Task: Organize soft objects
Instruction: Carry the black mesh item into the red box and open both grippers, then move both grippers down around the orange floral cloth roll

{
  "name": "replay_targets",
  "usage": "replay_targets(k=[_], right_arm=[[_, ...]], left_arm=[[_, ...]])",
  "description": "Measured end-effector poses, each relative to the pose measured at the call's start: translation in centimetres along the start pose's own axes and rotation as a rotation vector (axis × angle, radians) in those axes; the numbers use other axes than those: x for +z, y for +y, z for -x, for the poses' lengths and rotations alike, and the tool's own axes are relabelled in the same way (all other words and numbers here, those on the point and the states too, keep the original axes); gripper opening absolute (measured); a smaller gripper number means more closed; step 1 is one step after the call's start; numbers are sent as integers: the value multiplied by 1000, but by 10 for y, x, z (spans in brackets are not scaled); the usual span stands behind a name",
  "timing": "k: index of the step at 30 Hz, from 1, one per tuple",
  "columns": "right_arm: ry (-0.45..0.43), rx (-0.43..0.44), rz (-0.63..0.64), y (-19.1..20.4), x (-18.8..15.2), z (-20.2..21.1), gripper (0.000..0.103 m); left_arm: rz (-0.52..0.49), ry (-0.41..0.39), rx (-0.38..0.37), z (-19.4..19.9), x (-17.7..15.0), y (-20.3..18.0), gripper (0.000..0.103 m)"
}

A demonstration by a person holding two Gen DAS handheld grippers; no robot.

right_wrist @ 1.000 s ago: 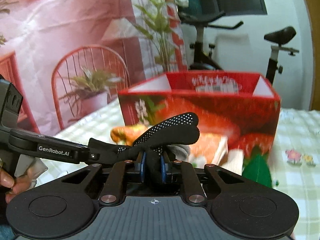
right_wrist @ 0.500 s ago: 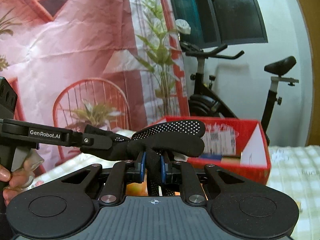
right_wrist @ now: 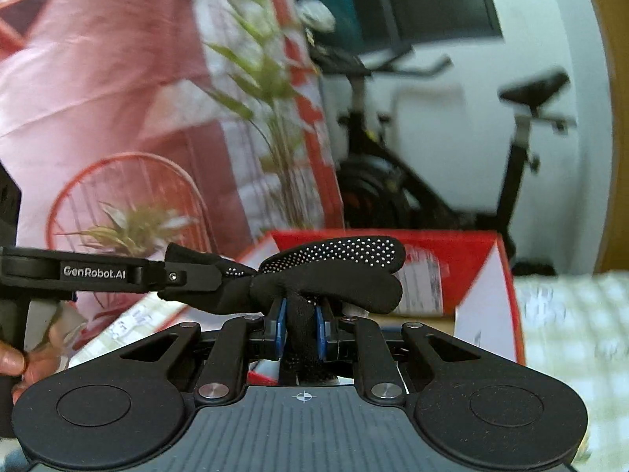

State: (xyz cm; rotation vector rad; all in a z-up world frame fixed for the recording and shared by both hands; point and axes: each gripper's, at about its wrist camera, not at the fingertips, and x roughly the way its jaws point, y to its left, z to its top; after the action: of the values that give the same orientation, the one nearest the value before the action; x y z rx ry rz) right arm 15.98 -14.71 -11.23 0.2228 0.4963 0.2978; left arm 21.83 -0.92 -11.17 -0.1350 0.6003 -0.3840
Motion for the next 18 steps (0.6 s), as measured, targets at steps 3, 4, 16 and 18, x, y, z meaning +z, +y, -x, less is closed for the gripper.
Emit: replay_targets(k=[3, 4, 16, 18], right_arm=[[37, -18, -48, -8, -10, -14, 14], [45, -23, -53, -10, -13, -17, 14], [70, -91, -57, -21, -30, -19, 27], [59, -97, -61, -23, -31, -14, 27]], left_arm=[[-3, 35, 12, -12, -4, 3, 23], [-8, 43, 16, -14, -5, 3, 23], [-46, 98, 66, -20, -14, 12, 25], [-55, 100, 81, -17, -13, 14, 34]])
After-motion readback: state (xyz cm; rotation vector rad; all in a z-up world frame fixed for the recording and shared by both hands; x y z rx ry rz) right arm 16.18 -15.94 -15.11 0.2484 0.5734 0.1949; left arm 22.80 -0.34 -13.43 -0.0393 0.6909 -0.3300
